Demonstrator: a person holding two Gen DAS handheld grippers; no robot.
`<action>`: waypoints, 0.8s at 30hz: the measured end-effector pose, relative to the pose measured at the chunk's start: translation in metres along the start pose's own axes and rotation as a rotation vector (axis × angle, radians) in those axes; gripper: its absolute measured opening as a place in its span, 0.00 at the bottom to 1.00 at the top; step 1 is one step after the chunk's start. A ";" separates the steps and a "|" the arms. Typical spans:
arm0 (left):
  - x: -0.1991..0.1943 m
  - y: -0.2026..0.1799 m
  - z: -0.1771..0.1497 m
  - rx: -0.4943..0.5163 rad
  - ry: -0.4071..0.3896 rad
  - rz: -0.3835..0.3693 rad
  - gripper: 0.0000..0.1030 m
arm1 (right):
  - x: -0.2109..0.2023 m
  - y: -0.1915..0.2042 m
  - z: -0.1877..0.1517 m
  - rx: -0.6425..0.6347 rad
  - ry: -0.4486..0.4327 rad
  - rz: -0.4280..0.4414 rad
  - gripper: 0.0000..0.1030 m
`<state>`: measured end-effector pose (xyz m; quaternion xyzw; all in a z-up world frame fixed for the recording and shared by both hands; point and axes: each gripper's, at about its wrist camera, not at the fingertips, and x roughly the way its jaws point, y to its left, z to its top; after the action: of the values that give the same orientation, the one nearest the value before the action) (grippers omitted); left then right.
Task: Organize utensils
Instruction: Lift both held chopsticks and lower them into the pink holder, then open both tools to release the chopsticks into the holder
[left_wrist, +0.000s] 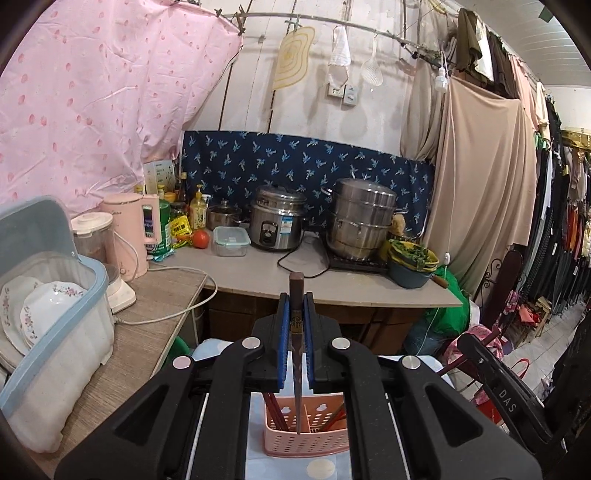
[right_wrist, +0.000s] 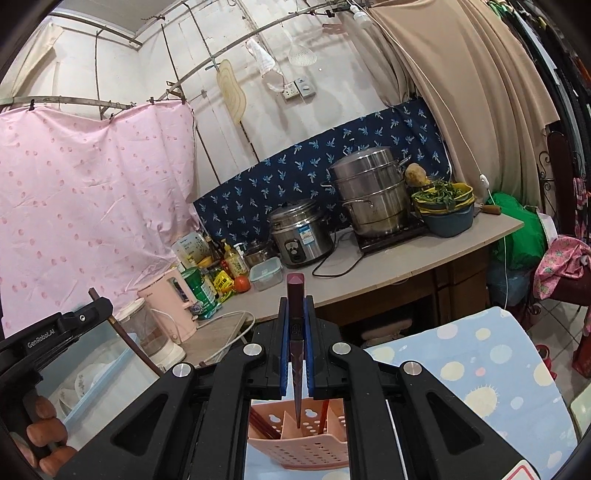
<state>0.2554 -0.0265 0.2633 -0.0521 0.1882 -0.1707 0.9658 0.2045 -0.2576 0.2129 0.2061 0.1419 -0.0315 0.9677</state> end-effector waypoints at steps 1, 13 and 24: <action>0.003 0.002 -0.002 -0.002 0.002 -0.001 0.07 | 0.004 -0.001 -0.002 -0.001 0.006 -0.003 0.07; 0.036 0.004 -0.019 -0.005 0.048 0.009 0.07 | 0.036 -0.012 -0.034 -0.012 0.101 -0.035 0.07; 0.052 0.007 -0.039 -0.035 0.121 0.008 0.46 | 0.041 -0.016 -0.048 -0.015 0.142 -0.049 0.22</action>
<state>0.2876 -0.0393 0.2082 -0.0579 0.2493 -0.1663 0.9523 0.2297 -0.2526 0.1533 0.1970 0.2154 -0.0395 0.9556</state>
